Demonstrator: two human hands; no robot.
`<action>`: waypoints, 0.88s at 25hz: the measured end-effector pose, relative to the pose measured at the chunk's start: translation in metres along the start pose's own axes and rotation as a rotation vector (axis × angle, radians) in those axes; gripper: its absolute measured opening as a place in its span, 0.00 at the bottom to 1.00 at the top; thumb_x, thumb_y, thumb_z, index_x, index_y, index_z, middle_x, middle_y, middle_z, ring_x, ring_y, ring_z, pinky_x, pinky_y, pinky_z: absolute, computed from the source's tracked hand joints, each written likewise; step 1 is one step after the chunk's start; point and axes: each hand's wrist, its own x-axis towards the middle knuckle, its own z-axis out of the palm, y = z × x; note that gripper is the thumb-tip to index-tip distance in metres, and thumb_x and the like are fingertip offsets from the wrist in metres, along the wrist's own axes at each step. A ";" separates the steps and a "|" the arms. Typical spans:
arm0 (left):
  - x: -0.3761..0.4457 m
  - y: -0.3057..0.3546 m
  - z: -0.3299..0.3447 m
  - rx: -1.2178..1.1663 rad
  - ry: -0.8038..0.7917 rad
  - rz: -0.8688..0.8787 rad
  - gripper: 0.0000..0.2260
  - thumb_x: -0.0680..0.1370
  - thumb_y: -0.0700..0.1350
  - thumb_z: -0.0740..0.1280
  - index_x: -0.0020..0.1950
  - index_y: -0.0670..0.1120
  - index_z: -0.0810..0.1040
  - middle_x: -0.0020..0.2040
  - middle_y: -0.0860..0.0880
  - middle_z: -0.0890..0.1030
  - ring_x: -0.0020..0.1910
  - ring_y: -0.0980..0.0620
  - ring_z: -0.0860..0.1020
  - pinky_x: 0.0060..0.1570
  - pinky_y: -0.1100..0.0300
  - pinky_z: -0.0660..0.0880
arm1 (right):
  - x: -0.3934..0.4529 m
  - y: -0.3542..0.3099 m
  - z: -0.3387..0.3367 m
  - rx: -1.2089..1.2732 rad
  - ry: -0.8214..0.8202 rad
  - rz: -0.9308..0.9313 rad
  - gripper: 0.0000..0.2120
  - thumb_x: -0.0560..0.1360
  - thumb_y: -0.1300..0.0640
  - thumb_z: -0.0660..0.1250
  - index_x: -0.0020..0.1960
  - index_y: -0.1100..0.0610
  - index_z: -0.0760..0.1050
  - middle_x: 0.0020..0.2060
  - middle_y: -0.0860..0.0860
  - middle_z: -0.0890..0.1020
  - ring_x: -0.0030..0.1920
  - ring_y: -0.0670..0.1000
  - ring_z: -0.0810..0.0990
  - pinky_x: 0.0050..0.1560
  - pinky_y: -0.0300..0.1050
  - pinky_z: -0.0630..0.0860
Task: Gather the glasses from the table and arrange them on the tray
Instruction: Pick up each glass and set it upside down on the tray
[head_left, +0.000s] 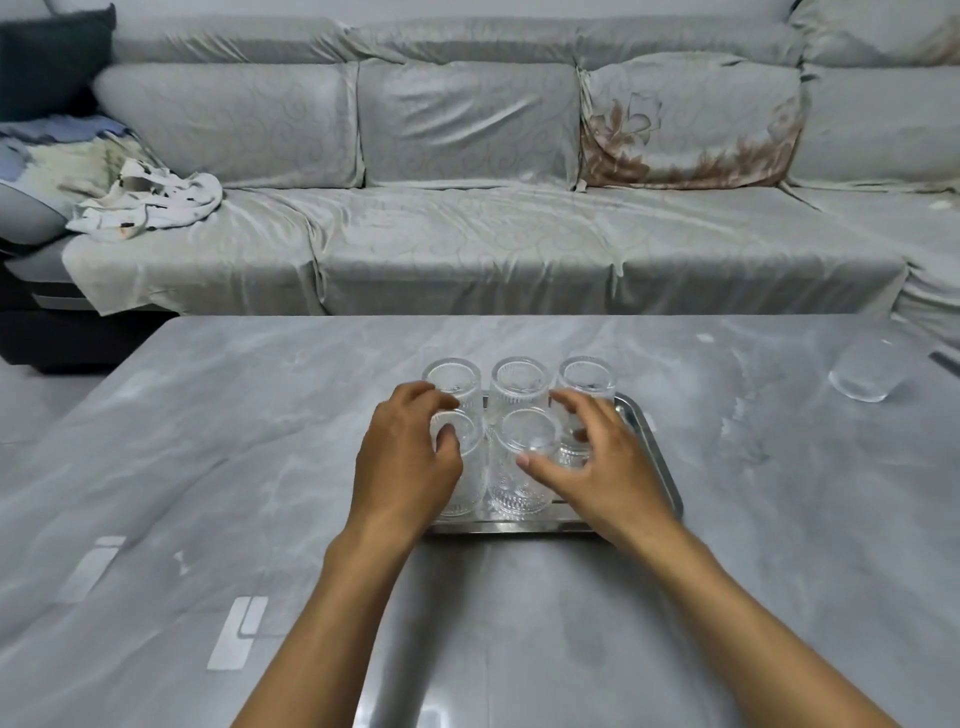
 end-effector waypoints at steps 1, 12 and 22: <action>-0.002 0.012 0.004 0.009 0.028 0.054 0.12 0.73 0.39 0.65 0.55 0.47 0.81 0.59 0.50 0.79 0.57 0.49 0.77 0.51 0.62 0.68 | 0.000 0.003 -0.009 0.014 0.037 0.018 0.33 0.66 0.40 0.74 0.67 0.45 0.68 0.63 0.44 0.74 0.58 0.48 0.76 0.56 0.48 0.75; -0.042 0.151 0.184 0.018 -0.738 0.378 0.33 0.76 0.58 0.61 0.78 0.54 0.52 0.80 0.49 0.55 0.77 0.49 0.55 0.74 0.56 0.54 | -0.019 0.128 -0.168 0.058 0.384 0.355 0.20 0.72 0.51 0.70 0.63 0.48 0.72 0.62 0.46 0.75 0.50 0.48 0.79 0.48 0.41 0.74; 0.021 0.180 0.272 0.557 -1.011 0.343 0.57 0.47 0.82 0.61 0.72 0.64 0.52 0.76 0.44 0.57 0.71 0.33 0.58 0.65 0.41 0.66 | 0.073 0.245 -0.254 -0.438 0.315 0.432 0.41 0.71 0.58 0.65 0.78 0.49 0.46 0.79 0.48 0.50 0.65 0.59 0.72 0.52 0.50 0.72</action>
